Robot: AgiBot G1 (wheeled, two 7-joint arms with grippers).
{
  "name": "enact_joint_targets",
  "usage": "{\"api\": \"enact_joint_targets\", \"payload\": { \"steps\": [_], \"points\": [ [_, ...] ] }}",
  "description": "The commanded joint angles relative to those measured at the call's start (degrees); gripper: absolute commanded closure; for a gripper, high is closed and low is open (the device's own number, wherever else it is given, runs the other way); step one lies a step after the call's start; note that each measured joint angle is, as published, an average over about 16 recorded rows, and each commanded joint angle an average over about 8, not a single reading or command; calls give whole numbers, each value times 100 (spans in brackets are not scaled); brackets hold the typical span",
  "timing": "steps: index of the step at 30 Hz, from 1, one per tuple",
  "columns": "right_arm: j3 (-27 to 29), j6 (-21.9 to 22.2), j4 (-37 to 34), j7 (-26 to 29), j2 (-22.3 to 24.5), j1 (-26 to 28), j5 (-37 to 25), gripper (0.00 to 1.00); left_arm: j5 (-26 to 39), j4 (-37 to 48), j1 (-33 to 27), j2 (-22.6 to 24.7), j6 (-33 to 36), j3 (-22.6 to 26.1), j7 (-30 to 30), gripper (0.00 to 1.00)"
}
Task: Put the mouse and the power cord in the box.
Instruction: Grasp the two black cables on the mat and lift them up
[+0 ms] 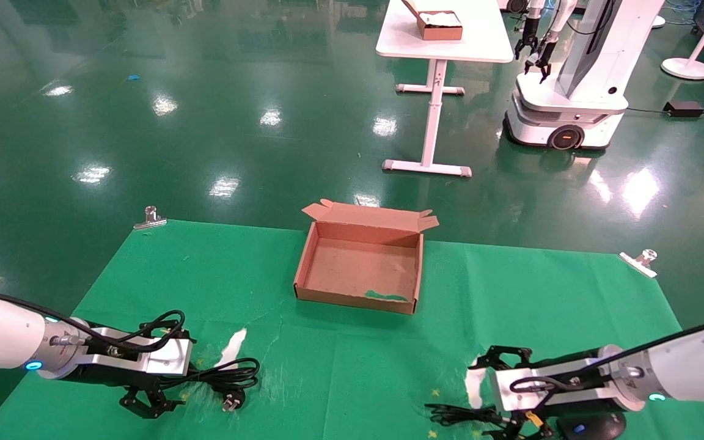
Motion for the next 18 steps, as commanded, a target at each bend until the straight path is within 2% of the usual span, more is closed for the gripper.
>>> {"api": "enact_joint_targets", "payload": {
  "steps": [1, 18],
  "points": [
    [0, -1, 14, 5, 5, -3, 1, 100, -3, -11, 2, -3, 0, -2, -6, 100],
    [-1, -9, 63, 22, 21, -17, 5, 100, -27, -53, 23, -12, -6, -14, -35, 100]
  ]
}}
